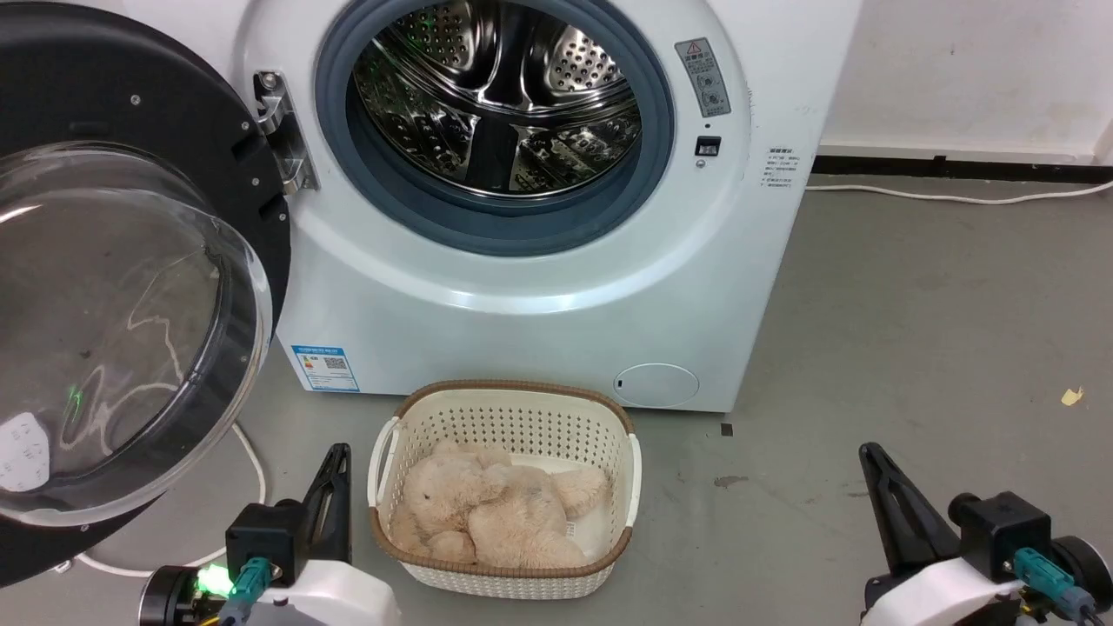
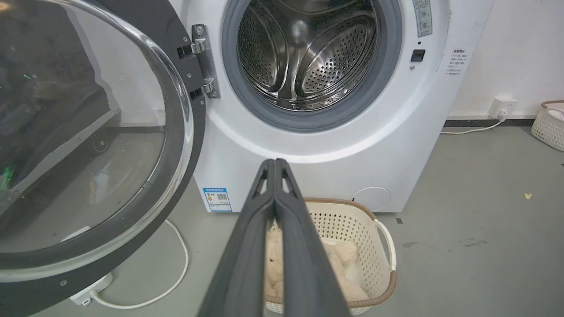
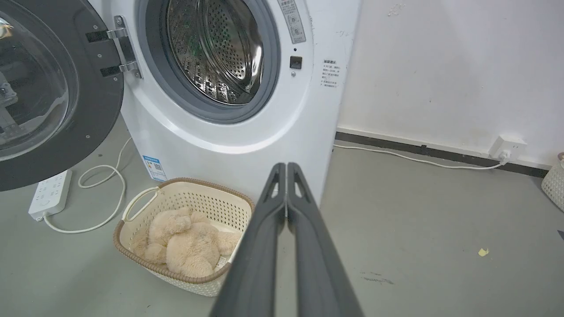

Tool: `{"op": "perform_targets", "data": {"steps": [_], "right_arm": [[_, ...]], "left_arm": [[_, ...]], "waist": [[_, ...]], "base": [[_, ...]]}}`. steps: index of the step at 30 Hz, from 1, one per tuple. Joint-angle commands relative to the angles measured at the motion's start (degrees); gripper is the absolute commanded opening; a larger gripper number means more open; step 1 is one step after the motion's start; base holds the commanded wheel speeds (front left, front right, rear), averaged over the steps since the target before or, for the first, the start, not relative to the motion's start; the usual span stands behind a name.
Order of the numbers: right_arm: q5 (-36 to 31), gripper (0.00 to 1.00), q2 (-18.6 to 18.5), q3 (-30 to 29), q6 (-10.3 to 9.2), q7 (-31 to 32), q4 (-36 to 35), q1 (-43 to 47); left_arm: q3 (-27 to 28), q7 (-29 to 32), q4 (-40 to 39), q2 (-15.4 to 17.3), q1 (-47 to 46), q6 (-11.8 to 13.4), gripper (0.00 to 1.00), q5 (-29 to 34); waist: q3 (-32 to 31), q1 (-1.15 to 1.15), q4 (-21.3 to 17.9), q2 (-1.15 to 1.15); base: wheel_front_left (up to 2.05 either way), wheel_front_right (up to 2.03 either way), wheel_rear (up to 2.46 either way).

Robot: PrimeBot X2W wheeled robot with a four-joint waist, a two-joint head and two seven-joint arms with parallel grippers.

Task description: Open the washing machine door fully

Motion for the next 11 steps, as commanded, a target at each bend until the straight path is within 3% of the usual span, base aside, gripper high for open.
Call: {"op": "perform_targets", "data": {"steps": [1,11], "right_arm": [[-0.4,0.0,0.2,0.2,0.03,0.3,-0.2,-0.7],[-0.9,0.0,0.2,0.6,0.03,1.5,-0.3,-1.4]], "left_arm": [[0.5,0.3,-0.2,-0.5,-0.8,-0.3,0.0,0.7],[1.9,1.4,-0.3,-1.6,-1.1,-1.3,0.0,2.0]], "waist": [[0.0,0.0,0.0,0.0],[0.0,0.0,-0.1,0.0]], "base": [[0.0,0.0,0.0],[0.0,0.0,0.0]]}}
